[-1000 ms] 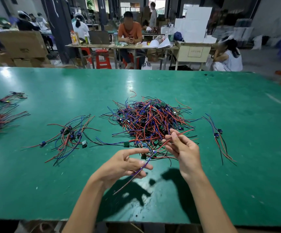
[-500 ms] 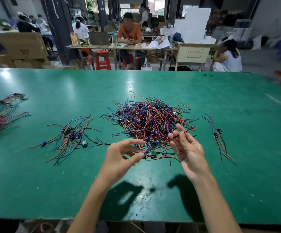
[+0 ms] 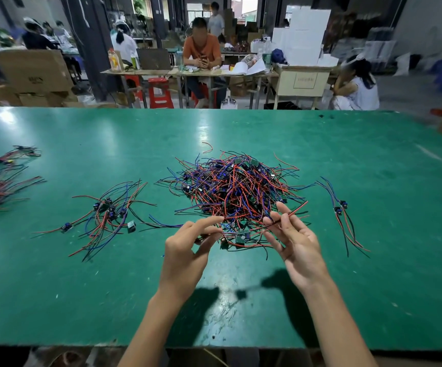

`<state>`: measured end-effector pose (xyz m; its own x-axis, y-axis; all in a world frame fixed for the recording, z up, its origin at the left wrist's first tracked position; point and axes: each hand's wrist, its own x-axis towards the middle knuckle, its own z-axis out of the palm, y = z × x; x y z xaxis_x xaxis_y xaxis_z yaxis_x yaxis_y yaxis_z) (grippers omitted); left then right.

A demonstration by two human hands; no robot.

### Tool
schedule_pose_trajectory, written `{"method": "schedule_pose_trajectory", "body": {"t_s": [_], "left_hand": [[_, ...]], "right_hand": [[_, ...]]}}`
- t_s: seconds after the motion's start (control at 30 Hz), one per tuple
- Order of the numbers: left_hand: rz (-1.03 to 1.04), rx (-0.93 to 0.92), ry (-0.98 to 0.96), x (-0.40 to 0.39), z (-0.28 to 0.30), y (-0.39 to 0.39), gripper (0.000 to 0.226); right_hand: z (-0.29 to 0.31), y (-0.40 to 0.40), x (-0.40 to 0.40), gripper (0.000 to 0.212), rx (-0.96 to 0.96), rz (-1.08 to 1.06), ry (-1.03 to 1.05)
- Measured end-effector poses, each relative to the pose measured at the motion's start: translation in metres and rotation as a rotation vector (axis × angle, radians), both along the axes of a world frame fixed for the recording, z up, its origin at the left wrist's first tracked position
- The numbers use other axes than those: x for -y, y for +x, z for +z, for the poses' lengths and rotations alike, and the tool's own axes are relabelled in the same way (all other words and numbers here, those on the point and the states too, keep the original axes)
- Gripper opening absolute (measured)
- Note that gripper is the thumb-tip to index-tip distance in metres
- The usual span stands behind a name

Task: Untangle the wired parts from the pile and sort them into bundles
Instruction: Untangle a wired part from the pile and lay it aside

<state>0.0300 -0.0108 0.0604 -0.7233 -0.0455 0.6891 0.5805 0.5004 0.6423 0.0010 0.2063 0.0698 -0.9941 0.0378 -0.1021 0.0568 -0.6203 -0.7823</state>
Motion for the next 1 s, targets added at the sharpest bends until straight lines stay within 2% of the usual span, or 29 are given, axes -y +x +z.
{"method": "schedule_pose_trajectory", "body": {"t_s": [0.13,0.2,0.27,0.33,0.53,0.67,0.77,0.9,1.0], "left_hand": [[-0.012,0.318,0.025,-0.003,0.000,-0.003,0.020],[-0.031,0.445,-0.010,-0.003,-0.004,-0.005,0.014],[-0.055,0.528,-0.013,-0.004,-0.008,-0.006,0.012],[-0.067,0.564,-0.010,-0.006,-0.011,-0.007,0.012],[-0.014,0.529,0.070,-0.010,-0.022,-0.016,0.014],[0.089,0.543,0.222,-0.009,-0.041,-0.017,0.021],[0.122,0.590,0.329,-0.007,-0.055,-0.017,0.021],[0.090,0.621,0.412,-0.005,-0.059,-0.018,0.027],[0.078,0.620,0.425,-0.005,-0.061,-0.018,0.029]], "right_hand": [[0.001,0.000,-0.005,0.022,0.058,-0.119,0.035],[0.000,0.001,-0.009,0.016,0.092,-0.188,0.158],[-0.003,0.003,-0.012,0.011,0.116,-0.233,0.291],[-0.004,0.005,-0.014,0.007,0.136,-0.248,0.331],[0.020,-0.014,-0.035,0.006,0.075,-0.272,0.147],[0.055,-0.059,-0.070,0.012,-0.009,-0.508,-0.022],[0.070,-0.092,-0.095,0.014,-0.001,-0.727,-0.161],[0.041,-0.098,-0.117,0.028,0.053,-0.711,-0.406],[0.005,-0.087,-0.112,0.026,0.209,-0.832,-0.310]]}}
